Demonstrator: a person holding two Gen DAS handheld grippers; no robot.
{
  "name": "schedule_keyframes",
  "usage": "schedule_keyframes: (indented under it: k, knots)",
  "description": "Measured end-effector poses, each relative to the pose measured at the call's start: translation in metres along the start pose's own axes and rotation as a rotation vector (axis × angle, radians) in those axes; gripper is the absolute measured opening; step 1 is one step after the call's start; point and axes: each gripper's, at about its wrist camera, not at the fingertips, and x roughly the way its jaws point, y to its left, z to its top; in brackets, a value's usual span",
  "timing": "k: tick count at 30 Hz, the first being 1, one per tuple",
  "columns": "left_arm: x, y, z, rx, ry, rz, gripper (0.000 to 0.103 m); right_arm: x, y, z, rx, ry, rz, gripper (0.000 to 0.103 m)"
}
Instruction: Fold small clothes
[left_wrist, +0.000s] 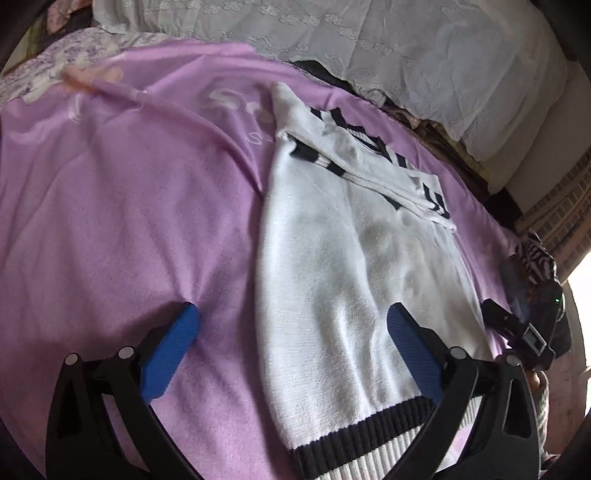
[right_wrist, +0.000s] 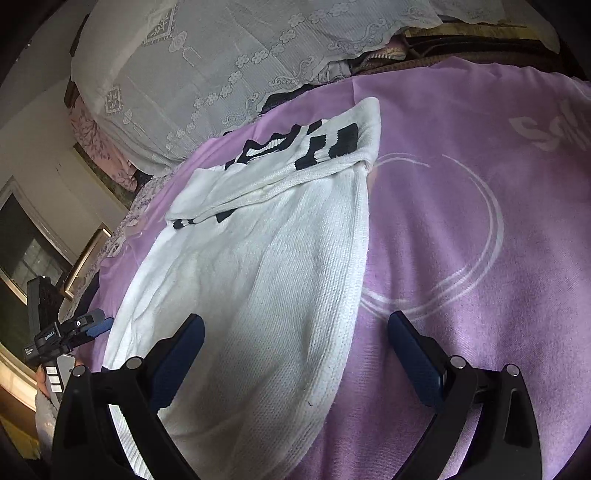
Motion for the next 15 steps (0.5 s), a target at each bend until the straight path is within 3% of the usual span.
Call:
schedule_keyframes:
  k: [4, 10, 12, 15]
  knots:
    - [0.014, -0.025, -0.006, 0.089, 0.057, -0.052, 0.098, 0.000, 0.001, 0.000, 0.000, 0.000, -0.002, 0.100]
    - [0.044, -0.082, -0.038, 0.388, 0.030, 0.391, 0.099, 0.000, 0.010, -0.002, -0.042, 0.002, -0.076, 0.100]
    - [0.042, -0.089, -0.042, 0.428, 0.003, 0.442, 0.099, 0.001, 0.020, -0.006, -0.083, 0.010, -0.145, 0.100]
    - [0.041, -0.084, -0.041, 0.401, 0.011, 0.429, 0.099, 0.002, 0.031, -0.014, -0.142, 0.028, -0.214, 0.100]
